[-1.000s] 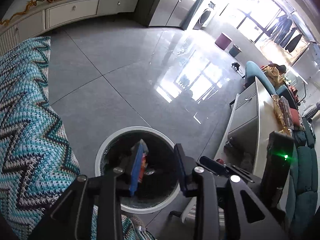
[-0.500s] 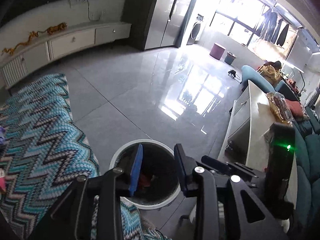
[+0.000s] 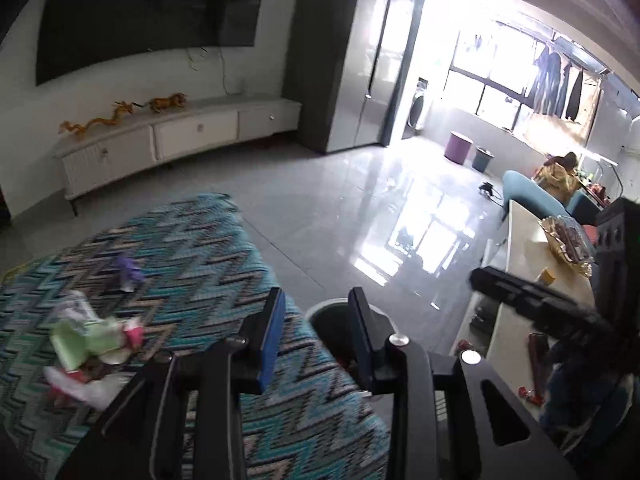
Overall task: Collect trash
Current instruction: 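Move both open grippers back toward the trash on the blanket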
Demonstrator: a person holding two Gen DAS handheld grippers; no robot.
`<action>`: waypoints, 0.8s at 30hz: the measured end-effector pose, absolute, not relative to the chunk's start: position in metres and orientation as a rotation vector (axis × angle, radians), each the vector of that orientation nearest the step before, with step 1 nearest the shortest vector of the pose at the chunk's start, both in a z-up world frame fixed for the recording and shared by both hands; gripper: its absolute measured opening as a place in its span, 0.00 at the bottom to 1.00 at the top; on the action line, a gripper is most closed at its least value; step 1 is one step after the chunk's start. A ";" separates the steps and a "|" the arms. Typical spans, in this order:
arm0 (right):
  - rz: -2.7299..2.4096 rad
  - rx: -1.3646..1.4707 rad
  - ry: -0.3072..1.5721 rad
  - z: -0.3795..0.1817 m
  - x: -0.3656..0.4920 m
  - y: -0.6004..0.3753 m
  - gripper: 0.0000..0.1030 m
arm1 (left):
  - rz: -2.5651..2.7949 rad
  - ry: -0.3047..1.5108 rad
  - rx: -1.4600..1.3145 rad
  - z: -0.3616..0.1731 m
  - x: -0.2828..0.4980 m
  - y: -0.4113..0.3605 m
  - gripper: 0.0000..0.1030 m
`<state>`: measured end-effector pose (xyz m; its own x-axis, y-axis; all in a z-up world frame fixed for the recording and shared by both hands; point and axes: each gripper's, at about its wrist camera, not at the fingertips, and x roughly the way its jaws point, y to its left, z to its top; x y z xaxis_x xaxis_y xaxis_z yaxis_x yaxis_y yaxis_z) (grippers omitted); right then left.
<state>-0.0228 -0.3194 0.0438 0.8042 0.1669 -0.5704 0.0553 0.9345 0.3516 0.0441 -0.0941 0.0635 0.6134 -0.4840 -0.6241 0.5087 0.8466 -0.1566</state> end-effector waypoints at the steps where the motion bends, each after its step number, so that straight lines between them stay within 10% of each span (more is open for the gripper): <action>1: 0.072 0.351 0.630 0.051 -0.025 -0.312 0.40 | -0.551 0.698 0.036 0.067 0.042 -0.075 0.30; 12: 0.277 0.152 0.629 0.097 -0.018 -0.201 0.49 | -0.299 0.648 -0.027 0.069 0.034 0.107 0.30; 24: 0.641 -0.041 0.821 0.021 0.060 -0.066 0.53 | -0.293 0.818 -0.098 -0.014 0.065 0.189 0.31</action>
<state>0.0599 -0.0664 0.0210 0.5049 0.5152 -0.6925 -0.5461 0.8120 0.2060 0.0648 0.1895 -0.0145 0.6462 -0.2946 -0.7040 0.2198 0.9552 -0.1980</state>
